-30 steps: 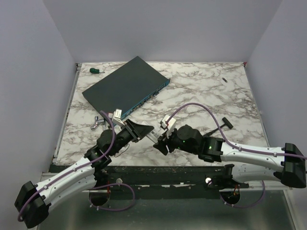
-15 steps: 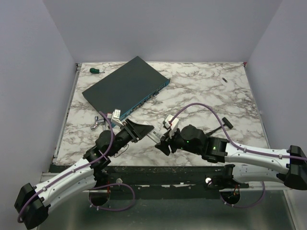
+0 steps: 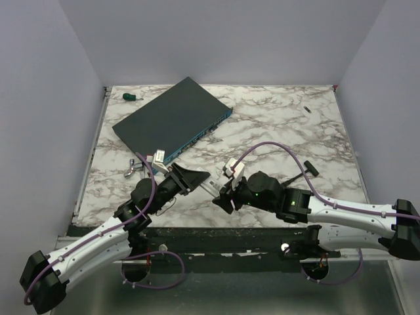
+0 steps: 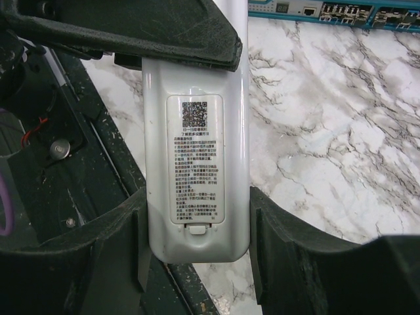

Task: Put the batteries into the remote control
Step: Adjust the remote control.

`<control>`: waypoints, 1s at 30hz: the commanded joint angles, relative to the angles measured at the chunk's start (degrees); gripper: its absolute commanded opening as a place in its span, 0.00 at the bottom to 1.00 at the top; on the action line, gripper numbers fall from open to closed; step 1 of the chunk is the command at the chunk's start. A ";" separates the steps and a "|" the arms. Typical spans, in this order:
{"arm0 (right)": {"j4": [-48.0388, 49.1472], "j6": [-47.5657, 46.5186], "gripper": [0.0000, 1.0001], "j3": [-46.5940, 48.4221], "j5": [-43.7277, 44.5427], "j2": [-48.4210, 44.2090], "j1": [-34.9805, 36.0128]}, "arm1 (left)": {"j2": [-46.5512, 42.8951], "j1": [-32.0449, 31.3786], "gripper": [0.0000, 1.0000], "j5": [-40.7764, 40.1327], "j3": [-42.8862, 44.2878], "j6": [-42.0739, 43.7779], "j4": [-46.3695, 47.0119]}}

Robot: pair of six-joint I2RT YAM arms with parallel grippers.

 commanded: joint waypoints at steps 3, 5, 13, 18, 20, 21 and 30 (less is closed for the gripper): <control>1.09 0.39 0.01 -1.03 -2.26 -1.41 0.15 | 0.22 0.43 0.42 -2.26 0.17 -0.54 -1.36; 1.35 0.48 0.01 -1.18 -2.39 -1.55 0.15 | 0.28 0.36 0.41 -2.32 0.03 -0.63 -1.36; 2.40 0.08 0.01 -1.01 -1.10 -1.25 0.07 | 1.80 0.44 0.06 -1.31 -0.08 -1.55 -0.13; 2.46 -0.25 0.08 -0.24 0.51 -0.76 0.08 | 3.05 0.38 0.00 0.51 -0.97 -1.87 3.52; 2.45 -0.04 0.29 0.01 1.20 -1.10 0.07 | 3.15 0.42 0.00 1.16 -1.46 -1.41 5.50; 2.44 -0.04 0.35 -0.19 1.14 -1.52 0.14 | 3.23 0.37 0.00 1.22 -1.69 -1.07 6.39; 7.87 6.09 0.86 -2.73 9.55 -9.88 0.13 | 0.45 1.69 0.00 2.02 -2.32 2.66 3.20</control>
